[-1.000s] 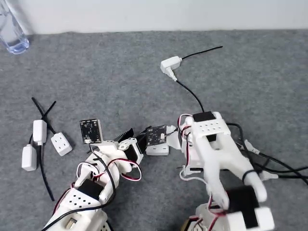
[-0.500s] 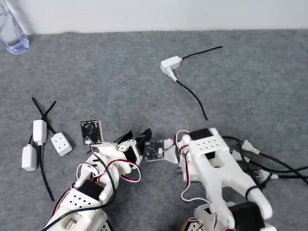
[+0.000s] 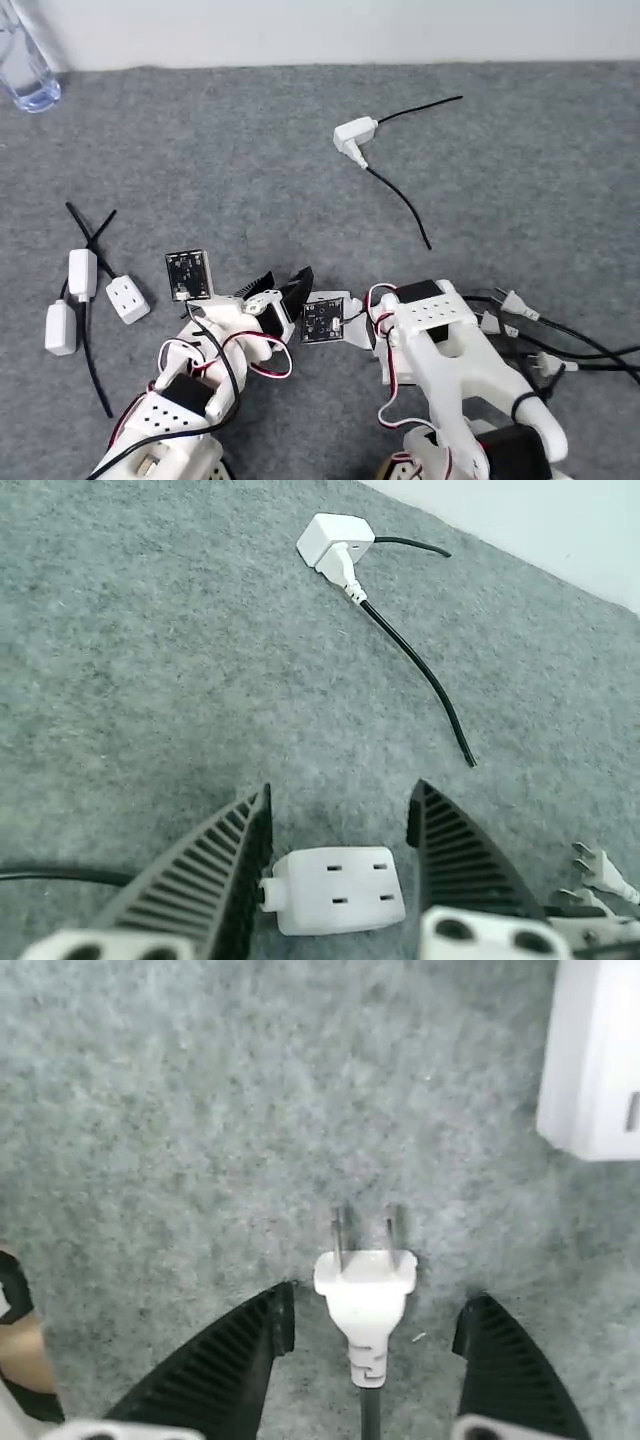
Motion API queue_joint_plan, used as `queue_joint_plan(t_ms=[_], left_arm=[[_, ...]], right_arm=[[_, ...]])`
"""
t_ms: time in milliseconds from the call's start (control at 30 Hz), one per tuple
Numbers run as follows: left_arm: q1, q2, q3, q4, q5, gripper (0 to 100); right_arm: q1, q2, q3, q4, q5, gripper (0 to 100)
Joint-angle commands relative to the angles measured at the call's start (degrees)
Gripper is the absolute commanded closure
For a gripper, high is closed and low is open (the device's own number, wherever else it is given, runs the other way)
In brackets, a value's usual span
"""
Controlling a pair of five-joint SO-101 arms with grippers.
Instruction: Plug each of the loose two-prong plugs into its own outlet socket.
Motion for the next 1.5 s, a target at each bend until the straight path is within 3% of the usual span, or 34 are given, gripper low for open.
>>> queue_joint_plan(t_ms=[0,433,867,1233,1367,1467], left_arm=[[0.5,-0.8,-1.0,-0.9,-0.4,79],[0.5,-0.8,-1.0,-0.9,-0.4,79],[0.5,-0.8,-1.0,-0.9,-0.4,79],[0.5,-0.7,-1.0,-0.9,-0.4,79],[0.5,-0.6,-1.0,-0.9,-0.4,79],[0.5,-0.6,-1.0,-0.9,-0.4,79]], right_arm=[[-0.8,0.0,0.2,-0.6,-0.3,75.0],[-7.1,0.6,0.3,-0.6,-2.5,76.5],[-6.9,0.6,1.1,0.0,-2.2,82.3],[-6.8,0.5,2.5,0.5,0.4,82.3],[-6.8,0.3,2.5,4.0,6.3,82.3],[-6.7,0.1,2.5,4.0,6.9,82.3]])
